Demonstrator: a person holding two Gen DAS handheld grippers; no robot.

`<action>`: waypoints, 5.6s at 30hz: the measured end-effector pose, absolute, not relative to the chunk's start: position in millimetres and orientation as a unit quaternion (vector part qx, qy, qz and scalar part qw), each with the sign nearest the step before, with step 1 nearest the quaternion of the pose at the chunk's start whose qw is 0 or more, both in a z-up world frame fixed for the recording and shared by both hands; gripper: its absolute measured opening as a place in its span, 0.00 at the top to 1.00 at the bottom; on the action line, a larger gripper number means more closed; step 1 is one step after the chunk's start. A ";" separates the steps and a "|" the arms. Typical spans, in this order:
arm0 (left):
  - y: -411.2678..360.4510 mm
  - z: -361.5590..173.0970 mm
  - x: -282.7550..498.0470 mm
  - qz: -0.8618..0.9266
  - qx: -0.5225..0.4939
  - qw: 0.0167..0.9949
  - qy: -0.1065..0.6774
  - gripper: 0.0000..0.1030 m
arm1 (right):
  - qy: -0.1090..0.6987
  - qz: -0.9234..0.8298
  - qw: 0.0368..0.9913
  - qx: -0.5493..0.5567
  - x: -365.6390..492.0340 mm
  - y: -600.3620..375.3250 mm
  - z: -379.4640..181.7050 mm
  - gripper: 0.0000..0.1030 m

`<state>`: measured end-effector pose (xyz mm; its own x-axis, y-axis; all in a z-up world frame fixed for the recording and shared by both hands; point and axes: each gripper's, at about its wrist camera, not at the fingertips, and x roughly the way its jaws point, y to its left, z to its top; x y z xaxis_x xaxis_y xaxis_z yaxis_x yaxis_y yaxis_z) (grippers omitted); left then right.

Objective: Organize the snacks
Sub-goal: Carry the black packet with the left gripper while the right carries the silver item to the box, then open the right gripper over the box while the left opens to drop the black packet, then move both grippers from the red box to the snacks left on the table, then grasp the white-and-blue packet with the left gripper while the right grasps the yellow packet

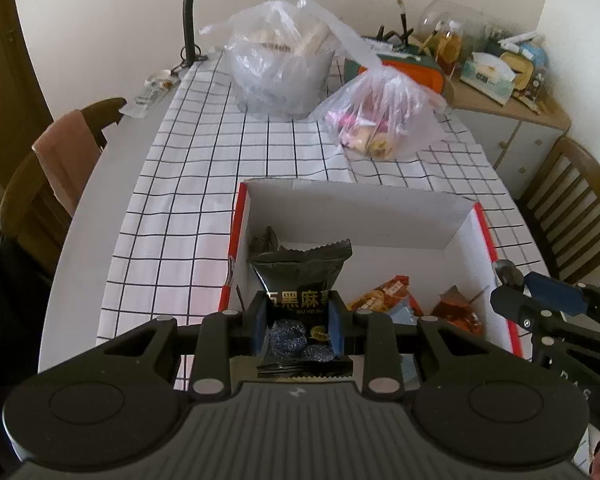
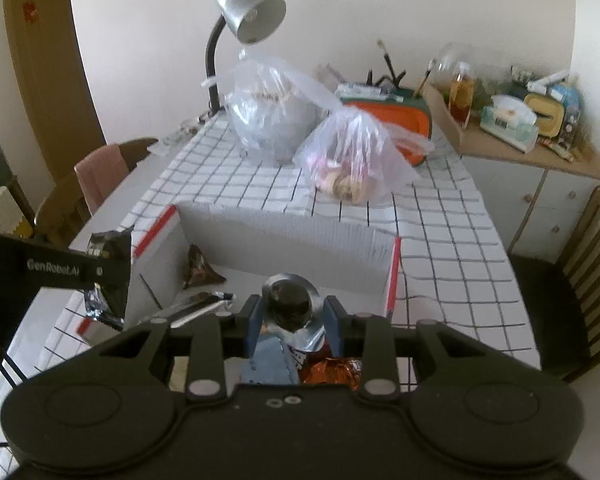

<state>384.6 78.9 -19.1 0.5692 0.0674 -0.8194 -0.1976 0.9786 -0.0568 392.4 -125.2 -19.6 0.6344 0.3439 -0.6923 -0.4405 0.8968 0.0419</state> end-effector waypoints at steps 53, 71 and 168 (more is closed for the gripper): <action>86.0 -58.9 395.0 0.068 -0.079 0.864 0.492 0.48 | 0.393 0.219 0.891 -0.063 391.3 -117.6 -48.8 0.34; 78.4 -9.1 325.6 0.041 -0.087 0.897 0.432 0.36 | 0.345 0.240 0.907 -0.029 330.2 -136.7 1.1 0.12; 41.2 -166.1 245.9 -0.106 0.032 0.819 0.563 0.52 | 0.448 0.323 0.804 -0.222 276.5 -144.4 -157.5 0.18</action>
